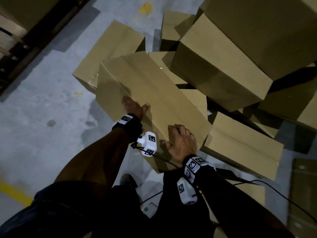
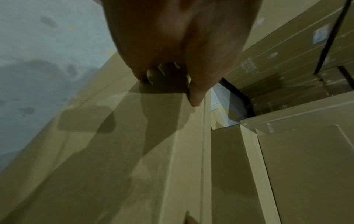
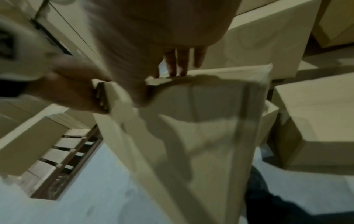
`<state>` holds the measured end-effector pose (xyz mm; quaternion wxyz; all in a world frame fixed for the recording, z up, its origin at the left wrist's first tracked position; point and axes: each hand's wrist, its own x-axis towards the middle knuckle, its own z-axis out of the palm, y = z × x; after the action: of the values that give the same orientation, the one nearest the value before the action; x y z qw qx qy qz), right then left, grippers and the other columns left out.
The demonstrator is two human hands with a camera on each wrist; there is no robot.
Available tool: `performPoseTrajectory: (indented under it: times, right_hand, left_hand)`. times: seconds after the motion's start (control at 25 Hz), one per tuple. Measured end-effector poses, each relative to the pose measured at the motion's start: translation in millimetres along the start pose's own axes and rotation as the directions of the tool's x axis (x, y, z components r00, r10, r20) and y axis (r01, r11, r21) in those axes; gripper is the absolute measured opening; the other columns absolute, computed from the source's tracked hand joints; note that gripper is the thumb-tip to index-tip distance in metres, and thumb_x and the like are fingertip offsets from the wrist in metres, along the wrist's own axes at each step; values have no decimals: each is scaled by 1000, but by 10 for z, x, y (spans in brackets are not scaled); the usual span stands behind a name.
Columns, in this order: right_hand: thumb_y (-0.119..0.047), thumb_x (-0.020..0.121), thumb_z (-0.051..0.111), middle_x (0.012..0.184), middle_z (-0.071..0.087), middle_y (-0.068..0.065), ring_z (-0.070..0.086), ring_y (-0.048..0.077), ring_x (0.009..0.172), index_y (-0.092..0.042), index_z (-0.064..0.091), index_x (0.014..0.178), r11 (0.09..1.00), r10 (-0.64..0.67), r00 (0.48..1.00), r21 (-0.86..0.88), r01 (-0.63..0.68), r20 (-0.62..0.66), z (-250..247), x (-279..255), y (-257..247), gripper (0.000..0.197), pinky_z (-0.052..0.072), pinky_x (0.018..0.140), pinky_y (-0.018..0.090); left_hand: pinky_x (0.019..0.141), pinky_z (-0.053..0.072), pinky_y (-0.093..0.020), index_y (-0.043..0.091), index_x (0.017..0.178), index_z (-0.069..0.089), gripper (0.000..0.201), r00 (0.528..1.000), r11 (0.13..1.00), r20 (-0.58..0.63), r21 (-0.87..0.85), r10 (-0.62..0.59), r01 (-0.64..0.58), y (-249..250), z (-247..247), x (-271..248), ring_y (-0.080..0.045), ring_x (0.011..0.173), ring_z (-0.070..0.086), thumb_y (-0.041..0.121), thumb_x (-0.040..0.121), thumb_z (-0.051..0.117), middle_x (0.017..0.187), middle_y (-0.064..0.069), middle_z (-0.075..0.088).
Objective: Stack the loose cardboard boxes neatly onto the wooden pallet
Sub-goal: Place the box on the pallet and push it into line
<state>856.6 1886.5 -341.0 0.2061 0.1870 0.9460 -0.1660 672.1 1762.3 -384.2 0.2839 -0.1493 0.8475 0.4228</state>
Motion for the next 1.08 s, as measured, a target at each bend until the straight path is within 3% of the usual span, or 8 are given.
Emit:
performPoseTrajectory:
  times: [0.16, 0.32, 0.44, 0.56, 0.68, 0.84, 0.96, 1.08]
  right_hand:
    - [-69, 87, 57, 150, 40, 4, 39, 28, 136, -27, 41, 150, 998, -55, 995, 23, 54, 79, -171, 236, 191, 78, 32, 109, 39]
    - [-68, 89, 56, 150, 40, 5, 38, 29, 137, -28, 40, 151, 995, 2, 996, 103, -11, 88, -366, 663, 302, 75, 31, 111, 39]
    - [-70, 85, 60, 152, 35, 7, 35, 30, 140, -28, 35, 152, 973, 75, 986, 207, -105, 148, -530, 1157, 342, 83, 30, 114, 42]
    - [-72, 80, 66, 161, 23, 2, 27, 30, 146, -36, 20, 157, 942, 91, 968, 295, -159, 232, -613, 1603, 289, 96, 27, 118, 46]
    - [-62, 79, 74, 164, 19, 4, 25, 33, 148, -40, 10, 157, 909, 42, 950, 383, -165, 310, -569, 1912, 170, 104, 29, 118, 50]
    - [-31, 81, 84, 160, 34, 3, 31, 27, 147, -32, 12, 159, 821, -47, 961, 559, -117, 271, -435, 2123, 175, 107, 28, 112, 31]
    - [-32, 78, 85, 162, 31, -1, 28, 27, 149, -40, 10, 159, 821, -27, 969, 558, -119, 247, -354, 2177, 259, 110, 29, 115, 41]
    - [-35, 78, 84, 162, 32, -1, 31, 30, 147, -45, 9, 158, 837, -31, 969, 536, -109, 245, -334, 2205, 283, 110, 32, 114, 45]
  left_hand:
    - [122, 5, -35, -8, 152, -4, 103, 1000, 996, 8, -88, 30, -29, -34, -23, -33, -32, 151, 0, 27, 90, 71, 162, -22, -1]
    - [116, 29, -53, -7, 150, 12, 121, 998, 976, -65, -217, -24, 9, -251, -58, 19, -41, 144, 24, 47, 64, 78, 156, -25, 21]
    - [106, 39, -45, 1, 146, 13, 110, 994, 964, -85, -262, -68, 43, -403, -111, -66, -33, 132, 37, 42, 62, 72, 144, -16, 32]
    - [98, 45, -44, 11, 143, 19, 88, 990, 929, -105, -367, -89, 44, -533, -143, -68, -25, 118, 47, 32, 74, 69, 130, -4, 42]
    - [102, 45, -47, 11, 147, 20, 69, 984, 892, -104, -443, -143, 83, -661, -74, -15, -26, 122, 47, 15, 94, 64, 134, -7, 45]
    - [97, 48, -44, 8, 147, 20, 73, 987, 884, -114, -465, -116, 50, -744, 98, 25, -24, 122, 47, 11, 90, 67, 136, -8, 44]
    - [97, 47, -38, 15, 146, 17, 84, 985, 895, -161, -447, -66, -13, -747, 196, 14, -22, 123, 48, 29, 81, 70, 135, -3, 42]
    - [105, 45, -45, 18, 154, 8, 100, 981, 884, -175, -467, -88, -4, -735, 263, -44, -23, 125, 49, 44, 78, 69, 138, 0, 43]
